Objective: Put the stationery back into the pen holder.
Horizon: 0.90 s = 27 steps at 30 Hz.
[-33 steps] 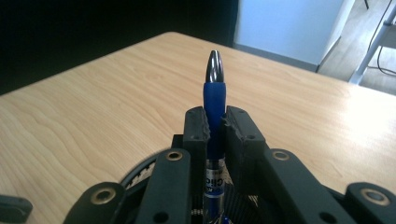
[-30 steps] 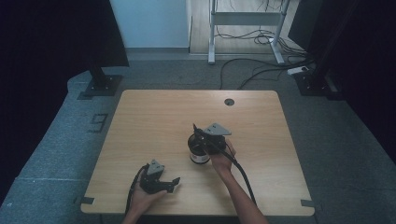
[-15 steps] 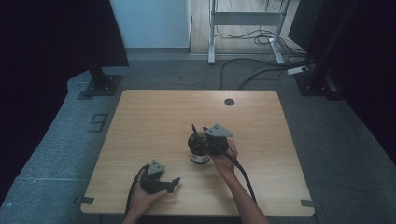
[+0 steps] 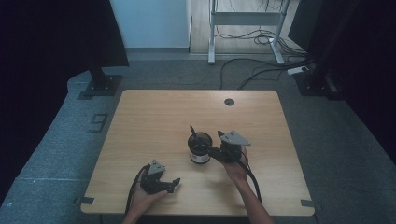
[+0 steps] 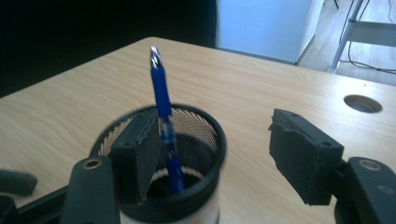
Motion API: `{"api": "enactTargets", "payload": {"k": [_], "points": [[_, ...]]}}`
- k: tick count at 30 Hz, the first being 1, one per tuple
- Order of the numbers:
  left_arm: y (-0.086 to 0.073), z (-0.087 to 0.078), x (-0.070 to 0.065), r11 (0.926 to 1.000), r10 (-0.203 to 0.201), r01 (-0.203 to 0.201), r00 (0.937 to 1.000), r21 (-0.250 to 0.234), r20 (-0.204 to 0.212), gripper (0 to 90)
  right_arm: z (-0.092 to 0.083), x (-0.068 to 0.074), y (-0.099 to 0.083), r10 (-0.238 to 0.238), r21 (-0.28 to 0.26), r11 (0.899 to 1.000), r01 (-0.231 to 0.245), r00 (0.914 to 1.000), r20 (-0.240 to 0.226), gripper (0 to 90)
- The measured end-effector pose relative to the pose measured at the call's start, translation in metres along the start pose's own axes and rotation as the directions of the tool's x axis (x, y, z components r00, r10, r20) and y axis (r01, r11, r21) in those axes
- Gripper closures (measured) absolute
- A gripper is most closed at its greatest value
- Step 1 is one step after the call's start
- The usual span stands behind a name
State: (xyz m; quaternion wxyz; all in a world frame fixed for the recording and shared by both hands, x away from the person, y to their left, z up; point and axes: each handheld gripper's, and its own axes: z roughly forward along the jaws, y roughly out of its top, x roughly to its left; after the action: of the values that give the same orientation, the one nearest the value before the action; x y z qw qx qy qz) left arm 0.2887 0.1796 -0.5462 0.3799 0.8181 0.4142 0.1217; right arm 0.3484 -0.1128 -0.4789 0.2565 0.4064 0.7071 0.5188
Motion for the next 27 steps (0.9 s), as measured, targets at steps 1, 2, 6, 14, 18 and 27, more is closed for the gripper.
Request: {"api": "enactTargets", "payload": {"k": [1,2,6,14,18,27], "points": [[0.0,0.0,0.0,1.0,-0.001,0.001,1.0,0.001,0.0,14.8,-0.003,-0.002,-0.001,-0.002,0.002,1.0,0.002,1.0,0.005,32.7],[0.0,0.0,0.0,1.0,-0.001,0.001,1.0,0.001,0.001,14.8,-0.007,-0.004,-0.003,-0.001,0.007,1.0,0.001,1.0,0.008,32.7],[0.0,0.0,0.0,1.0,0.0,0.0,1.0,0.002,0.0,14.8,-0.018,-0.011,-0.01,0.001,0.019,1.0,-0.001,0.9998,0.019,32.7],[0.0,-0.001,0.001,1.0,-0.004,0.004,1.0,0.001,-0.001,14.8,-0.042,-0.028,-0.035,-0.01,0.076,0.997,0.006,0.9982,0.059,32.7],[0.0,-0.001,0.001,1.0,-0.003,0.003,1.0,0.003,-0.001,14.8,-0.054,-0.039,-0.053,-0.004,0.117,0.993,-0.006,0.9968,0.079,33.0],[0.0,-0.001,0.001,1.0,-0.006,0.006,1.0,0.007,-0.003,14.8,-0.072,-0.064,-0.087,0.049,0.169,0.983,-0.073,0.9892,0.138,33.0]]}}
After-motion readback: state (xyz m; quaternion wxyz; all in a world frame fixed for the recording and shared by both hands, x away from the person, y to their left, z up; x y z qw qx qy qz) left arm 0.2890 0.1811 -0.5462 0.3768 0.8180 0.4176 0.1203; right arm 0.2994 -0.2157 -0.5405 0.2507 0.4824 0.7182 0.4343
